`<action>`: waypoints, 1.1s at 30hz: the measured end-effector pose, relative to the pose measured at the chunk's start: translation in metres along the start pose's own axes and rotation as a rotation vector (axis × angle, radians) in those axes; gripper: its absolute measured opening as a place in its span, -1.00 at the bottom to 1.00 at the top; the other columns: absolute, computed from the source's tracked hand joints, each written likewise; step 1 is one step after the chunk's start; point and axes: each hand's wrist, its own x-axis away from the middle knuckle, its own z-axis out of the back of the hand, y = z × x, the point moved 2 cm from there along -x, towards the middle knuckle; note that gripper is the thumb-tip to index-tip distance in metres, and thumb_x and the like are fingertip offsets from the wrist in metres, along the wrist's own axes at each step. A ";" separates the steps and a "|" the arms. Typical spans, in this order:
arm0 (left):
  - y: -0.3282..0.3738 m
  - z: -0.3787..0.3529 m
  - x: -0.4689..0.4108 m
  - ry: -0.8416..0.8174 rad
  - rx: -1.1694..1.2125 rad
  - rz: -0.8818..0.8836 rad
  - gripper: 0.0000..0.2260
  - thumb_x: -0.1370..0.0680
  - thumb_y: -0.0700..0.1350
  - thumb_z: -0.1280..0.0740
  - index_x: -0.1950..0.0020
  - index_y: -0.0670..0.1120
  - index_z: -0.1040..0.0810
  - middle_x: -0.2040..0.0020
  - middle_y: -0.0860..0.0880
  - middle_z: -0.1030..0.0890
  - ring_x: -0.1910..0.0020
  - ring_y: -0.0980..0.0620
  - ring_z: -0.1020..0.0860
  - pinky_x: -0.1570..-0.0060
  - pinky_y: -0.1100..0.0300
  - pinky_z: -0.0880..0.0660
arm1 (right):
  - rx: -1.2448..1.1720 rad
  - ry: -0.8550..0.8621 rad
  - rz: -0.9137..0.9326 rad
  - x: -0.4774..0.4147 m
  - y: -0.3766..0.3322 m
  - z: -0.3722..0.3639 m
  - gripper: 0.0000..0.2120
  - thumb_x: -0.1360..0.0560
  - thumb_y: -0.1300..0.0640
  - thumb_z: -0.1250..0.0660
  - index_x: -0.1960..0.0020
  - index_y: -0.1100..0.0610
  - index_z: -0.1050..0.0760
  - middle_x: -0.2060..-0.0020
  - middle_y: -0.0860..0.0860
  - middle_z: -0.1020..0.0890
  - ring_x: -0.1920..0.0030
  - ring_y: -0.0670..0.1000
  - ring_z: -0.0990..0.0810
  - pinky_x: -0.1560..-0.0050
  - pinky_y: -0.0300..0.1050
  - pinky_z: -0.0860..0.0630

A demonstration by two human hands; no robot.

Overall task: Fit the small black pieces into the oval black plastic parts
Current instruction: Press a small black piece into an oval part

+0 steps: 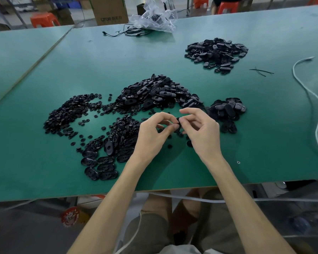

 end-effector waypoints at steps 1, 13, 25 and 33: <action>0.000 0.000 0.000 0.006 0.000 0.004 -0.92 -0.55 -0.18 -0.51 0.00 -0.03 -0.67 0.04 0.11 -0.71 0.01 0.10 -0.67 -0.09 -0.09 -0.56 | -0.006 -0.003 0.001 0.000 0.000 0.000 -0.81 -0.59 0.22 -0.45 -0.17 0.02 -0.64 0.15 -0.13 -0.75 0.08 -0.04 -0.74 -0.02 0.12 -0.69; 0.005 0.003 0.000 0.065 0.046 -0.008 -0.95 -0.60 -0.22 -0.46 -0.02 -0.08 -0.66 0.11 0.11 -0.68 0.13 0.05 -0.62 0.08 0.11 -0.56 | -0.074 0.070 -0.014 -0.001 -0.001 0.002 -0.82 -0.60 0.26 -0.43 -0.15 0.05 -0.63 0.10 -0.03 -0.73 0.18 -0.04 -0.75 0.09 -0.14 -0.69; 0.004 0.003 0.000 0.083 0.080 0.036 -0.85 -0.58 -0.22 -0.48 -0.11 -0.09 -0.59 0.05 0.05 -0.68 0.12 0.02 -0.62 0.03 0.10 -0.60 | -0.058 0.054 -0.027 -0.002 0.000 0.002 -0.75 -0.57 0.27 -0.47 -0.21 0.07 -0.63 0.01 -0.02 -0.70 0.13 -0.09 -0.76 0.08 -0.30 -0.62; 0.006 0.004 0.001 0.067 -0.005 -0.016 -0.88 -0.59 -0.24 -0.45 -0.03 -0.02 -0.69 0.08 0.08 -0.69 0.22 0.10 -0.57 0.15 0.25 -0.49 | -0.019 0.060 0.016 -0.003 -0.001 0.004 -0.82 -0.54 0.24 -0.51 -0.12 0.05 -0.70 0.08 -0.14 -0.74 0.02 -0.14 -0.73 -0.10 -0.22 -0.63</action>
